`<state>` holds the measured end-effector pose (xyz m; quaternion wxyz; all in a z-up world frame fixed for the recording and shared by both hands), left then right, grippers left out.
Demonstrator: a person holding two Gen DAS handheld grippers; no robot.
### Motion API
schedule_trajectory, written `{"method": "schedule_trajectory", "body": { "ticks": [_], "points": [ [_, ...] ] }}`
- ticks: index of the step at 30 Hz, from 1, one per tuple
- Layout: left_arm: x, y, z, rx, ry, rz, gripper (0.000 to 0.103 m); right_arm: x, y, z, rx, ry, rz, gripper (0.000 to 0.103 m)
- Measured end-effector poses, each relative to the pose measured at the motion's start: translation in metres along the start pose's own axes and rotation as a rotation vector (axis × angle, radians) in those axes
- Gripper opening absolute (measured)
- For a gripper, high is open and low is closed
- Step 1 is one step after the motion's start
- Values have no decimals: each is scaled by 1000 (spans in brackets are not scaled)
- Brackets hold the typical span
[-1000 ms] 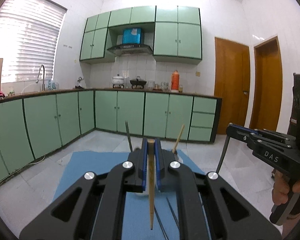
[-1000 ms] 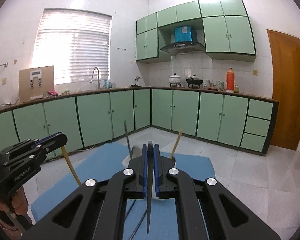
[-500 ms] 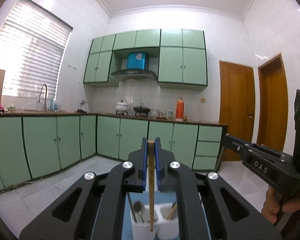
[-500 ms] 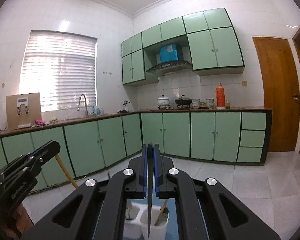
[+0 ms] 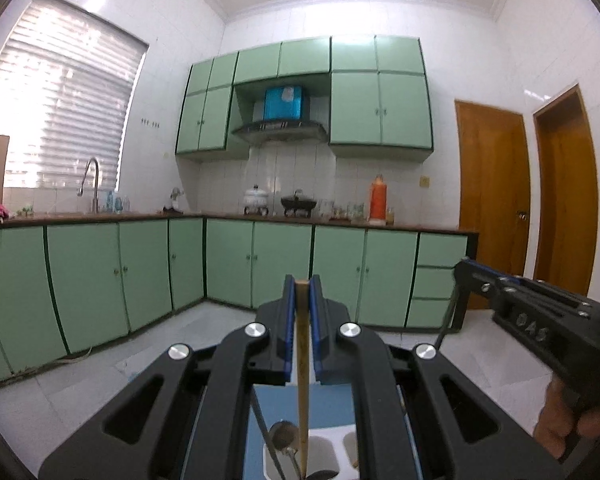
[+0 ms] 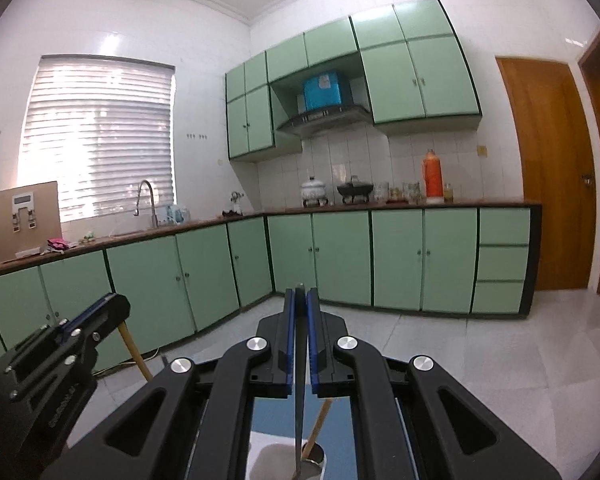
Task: Organize utensils
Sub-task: 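Lower both chopsticks into the white holder and open both tools, then move both open tools back toward the black chopsticks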
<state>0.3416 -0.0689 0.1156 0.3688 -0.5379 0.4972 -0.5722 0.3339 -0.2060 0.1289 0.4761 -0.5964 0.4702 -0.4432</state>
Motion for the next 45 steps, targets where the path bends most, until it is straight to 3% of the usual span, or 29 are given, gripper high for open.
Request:
{"method": "schedule_trajectory", "body": {
  "ticks": [11, 20, 27, 29, 31, 34, 42, 45],
  "points": [
    [-52, 51, 34, -142, -61, -41, 7, 13, 60, 29, -106, -25, 80, 6],
    [-69, 68, 36, -184, -78, -55, 10, 7, 87, 37, -166, -38, 89, 7],
    [-69, 63, 22, -168, -75, -61, 39, 7, 83, 25, -157, -25, 66, 13],
    [-68, 59, 14, -158, -71, -56, 46, 8, 79, 17, -141, -17, 60, 20],
    [-66, 57, 6, -146, -68, -51, 57, 9, 76, 7, -126, -9, 62, 36],
    [-62, 54, -12, -119, -60, -41, 69, 10, 72, -12, -94, 8, 57, 49],
    [-51, 64, -60, -103, -45, 3, 89, 4, 82, -54, -69, 32, 43, 79],
    [-50, 73, -76, -113, -39, 15, 91, 1, 88, -69, -72, 32, 42, 86]
  ]
}}
Point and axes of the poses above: each gripper's, at about its wrist camera, not at the fingertips, and z roughly the way its jaws point, x to its right, y to its underside, the point moved 7 cm from there along z, roughly the way its jaws point, and after that the axes turned 12 degrees about -z, right-handed, at the moved point
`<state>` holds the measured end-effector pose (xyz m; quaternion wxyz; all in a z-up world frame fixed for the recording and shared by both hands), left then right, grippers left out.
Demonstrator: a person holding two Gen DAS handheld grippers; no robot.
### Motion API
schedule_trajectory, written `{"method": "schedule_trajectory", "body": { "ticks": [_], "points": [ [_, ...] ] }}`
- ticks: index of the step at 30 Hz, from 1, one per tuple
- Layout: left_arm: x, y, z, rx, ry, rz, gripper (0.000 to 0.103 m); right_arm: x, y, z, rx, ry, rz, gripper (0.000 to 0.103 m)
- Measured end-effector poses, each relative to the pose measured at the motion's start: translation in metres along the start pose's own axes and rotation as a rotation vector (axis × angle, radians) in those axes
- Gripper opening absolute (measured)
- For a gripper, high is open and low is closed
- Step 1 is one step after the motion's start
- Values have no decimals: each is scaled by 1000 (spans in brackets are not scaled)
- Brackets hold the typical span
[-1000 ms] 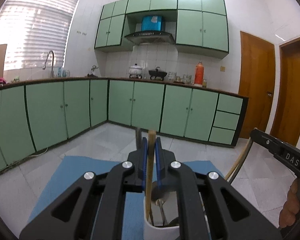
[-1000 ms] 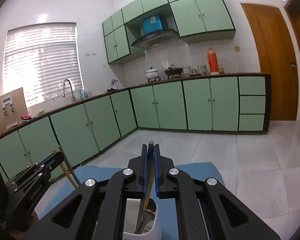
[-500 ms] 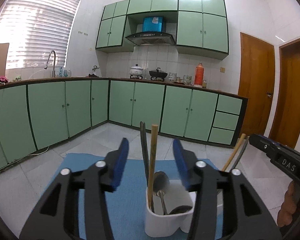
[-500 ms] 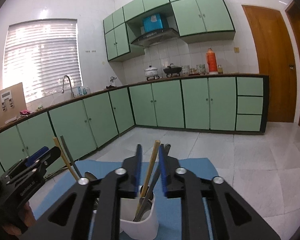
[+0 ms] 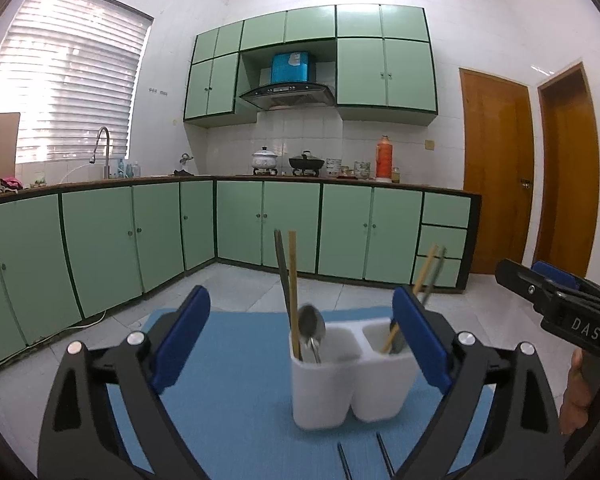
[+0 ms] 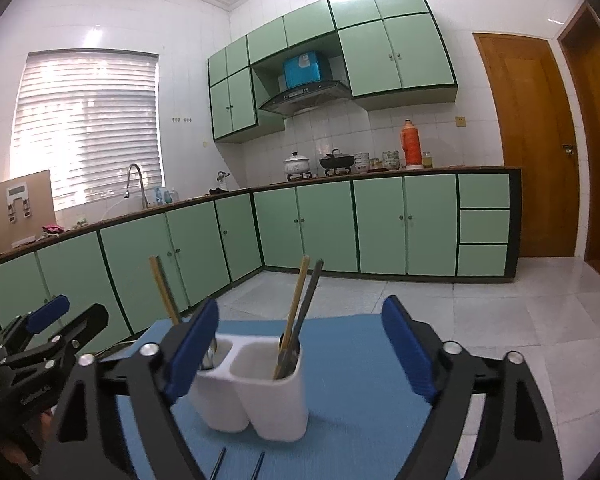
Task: Organize utensils
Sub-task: 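Move both open tools back toward the black chopsticks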
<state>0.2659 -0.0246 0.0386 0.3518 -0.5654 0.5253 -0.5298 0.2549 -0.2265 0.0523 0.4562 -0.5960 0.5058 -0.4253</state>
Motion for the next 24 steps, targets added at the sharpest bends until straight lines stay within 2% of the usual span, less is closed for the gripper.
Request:
{"method": "schedule_trajectory", "body": {
  "ticks": [4, 9, 24],
  "points": [
    [-5, 17, -20, -20, -11, 14, 94, -3, 14, -17, -11, 0, 3, 93],
    [-14, 40, -38, -63, -18, 7, 96, -9, 39, -37, -41, -3, -13, 97],
    [-39, 108, -80, -181, -44, -14, 97, -36, 118, -76, -159, -15, -41, 97]
  ]
}}
Point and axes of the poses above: each gripper's, at about its wrist camera, not at the fingertips, and z roughly the way its jaws point, x to its right, y to its underside, the point moved 7 cm from there along z, roughly the way its jaws point, and after that the axes turned 12 degrees about -z, right-handed, at the moved point
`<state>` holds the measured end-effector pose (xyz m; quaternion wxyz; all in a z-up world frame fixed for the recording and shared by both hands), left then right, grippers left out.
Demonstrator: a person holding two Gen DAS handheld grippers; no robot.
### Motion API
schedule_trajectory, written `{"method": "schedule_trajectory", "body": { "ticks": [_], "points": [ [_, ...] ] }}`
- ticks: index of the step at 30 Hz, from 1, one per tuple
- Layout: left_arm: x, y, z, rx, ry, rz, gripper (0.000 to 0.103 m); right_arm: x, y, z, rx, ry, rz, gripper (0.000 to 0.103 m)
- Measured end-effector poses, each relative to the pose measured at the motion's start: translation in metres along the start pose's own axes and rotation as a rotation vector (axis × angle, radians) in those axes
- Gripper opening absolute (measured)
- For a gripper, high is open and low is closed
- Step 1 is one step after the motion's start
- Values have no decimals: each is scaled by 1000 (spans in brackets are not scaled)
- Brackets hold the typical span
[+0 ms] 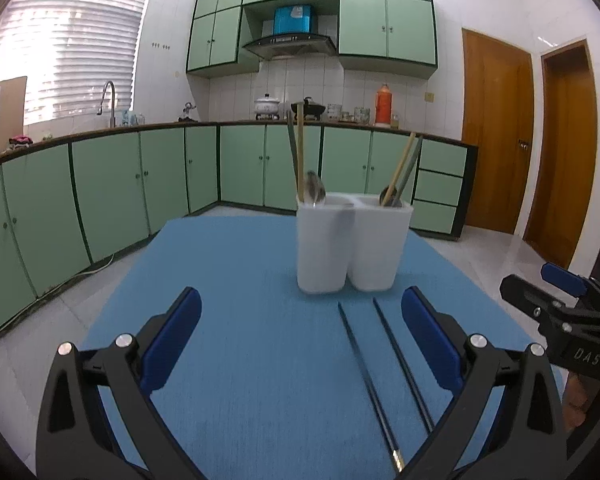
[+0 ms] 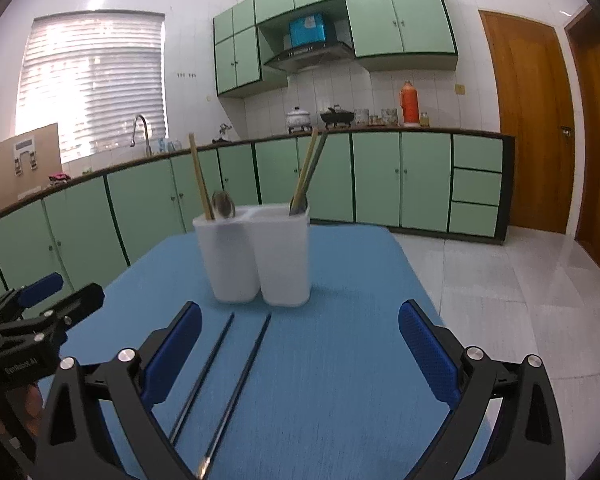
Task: Organize utensils
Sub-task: 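Move both open tools back toward the black chopsticks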
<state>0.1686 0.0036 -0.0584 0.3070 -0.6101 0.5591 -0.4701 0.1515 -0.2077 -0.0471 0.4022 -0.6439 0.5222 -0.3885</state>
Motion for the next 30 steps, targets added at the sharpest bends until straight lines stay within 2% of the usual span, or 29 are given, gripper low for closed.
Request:
{"method": "schedule_trajectory", "body": {
  "ticks": [12, 21, 26, 30],
  "points": [
    [-21, 50, -9, -84, -39, 4, 97, -28, 62, -11, -62, 30, -6, 97],
    [-36, 72, -18, -117, -56, -4, 97, -54, 87, -20, -62, 36, -47, 96],
    [-45, 75, -22, -127, -64, -21, 97, -69, 97, -24, -65, 18, -56, 88],
    [-48, 76, -28, -123, -64, -24, 97, -81, 104, -29, -46, 18, -55, 76]
  ]
}}
Point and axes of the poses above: each gripper's, at about its wrist camera, not at the fingertips, and z roughly the way its jaws point, x to its right, y to its underside, the point moved 7 cm from there along z, roughly the way its jaws point, and after that the axes turned 12 degrees about -z, right-handed, at the moved point
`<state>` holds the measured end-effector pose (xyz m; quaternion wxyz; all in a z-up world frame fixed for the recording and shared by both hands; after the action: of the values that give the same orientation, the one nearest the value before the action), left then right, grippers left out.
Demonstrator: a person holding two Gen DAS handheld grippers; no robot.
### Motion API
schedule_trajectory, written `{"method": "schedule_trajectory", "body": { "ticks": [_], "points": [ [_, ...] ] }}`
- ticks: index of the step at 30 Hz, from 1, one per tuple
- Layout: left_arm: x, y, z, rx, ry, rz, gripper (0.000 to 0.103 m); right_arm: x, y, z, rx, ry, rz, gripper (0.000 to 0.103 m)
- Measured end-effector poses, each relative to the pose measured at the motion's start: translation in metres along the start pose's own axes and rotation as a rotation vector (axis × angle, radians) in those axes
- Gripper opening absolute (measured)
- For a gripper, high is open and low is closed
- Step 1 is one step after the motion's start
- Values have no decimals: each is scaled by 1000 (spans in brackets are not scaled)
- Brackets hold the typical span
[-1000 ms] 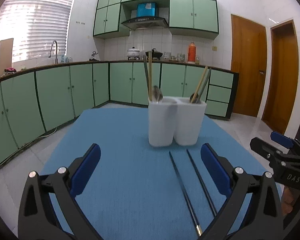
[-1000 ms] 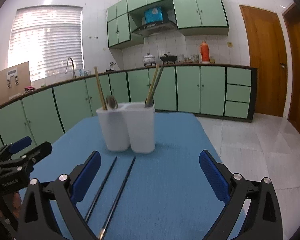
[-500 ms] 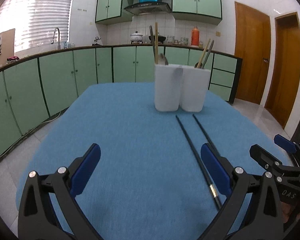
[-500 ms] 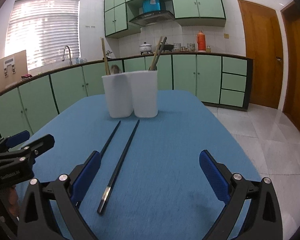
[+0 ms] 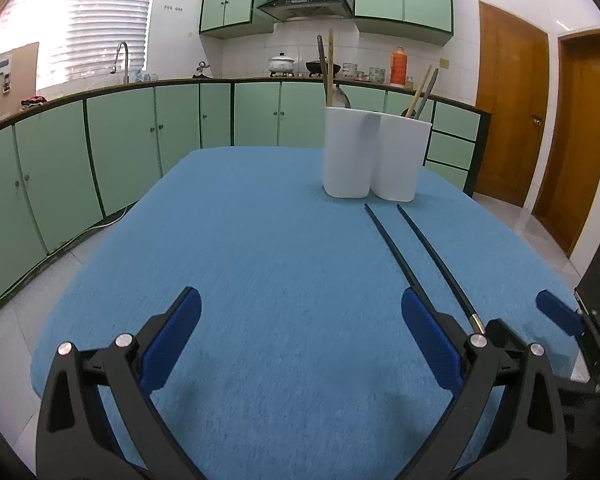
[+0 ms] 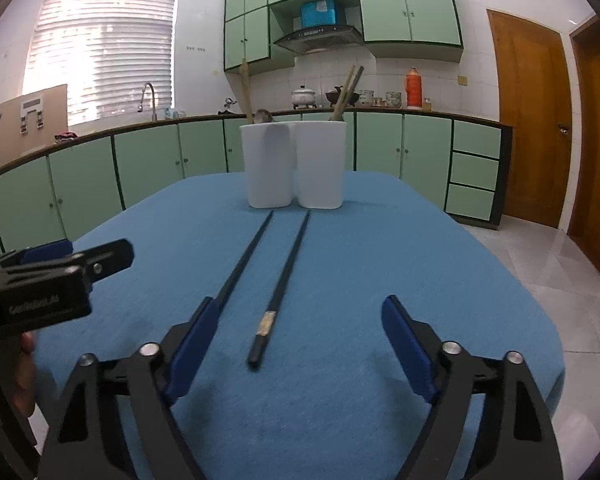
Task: Organize utensils
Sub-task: 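Move both open tools back toward the black chopsticks, then grasp a black chopstick with the right tool while the left tool grasps another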
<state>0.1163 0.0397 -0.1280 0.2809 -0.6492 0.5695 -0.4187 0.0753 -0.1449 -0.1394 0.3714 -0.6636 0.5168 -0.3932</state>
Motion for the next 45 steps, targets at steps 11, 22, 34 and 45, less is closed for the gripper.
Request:
{"method": "schedule_trajectory", "body": {
  "ticks": [11, 22, 34, 45],
  "points": [
    [-6, 6, -6, 0, -10, -12, 97, -21, 15, 2, 9, 16, -35, 42],
    [5, 8, -7, 1, 6, -7, 97, -21, 18, 3, 31, 51, -21, 21],
    [13, 16, -13, 0, 14, -8, 97, -19, 20, -1, 37, 25, 14, 6],
    [46, 33, -11, -42, 68, -11, 97, 24, 27, -30, 55, 101, 92, 6]
  ]
}}
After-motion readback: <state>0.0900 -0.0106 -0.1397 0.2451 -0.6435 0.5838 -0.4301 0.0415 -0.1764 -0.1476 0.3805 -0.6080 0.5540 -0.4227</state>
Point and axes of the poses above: each gripper's, at about its wrist camera, not at the fingertips, and z roughly the way its jaws point, x to its right, y to its underside, the point moved 7 cm from there along z, roughly the way its jaws point, and after that the axes turned 12 degrees about -z, right-handed, at the moved point
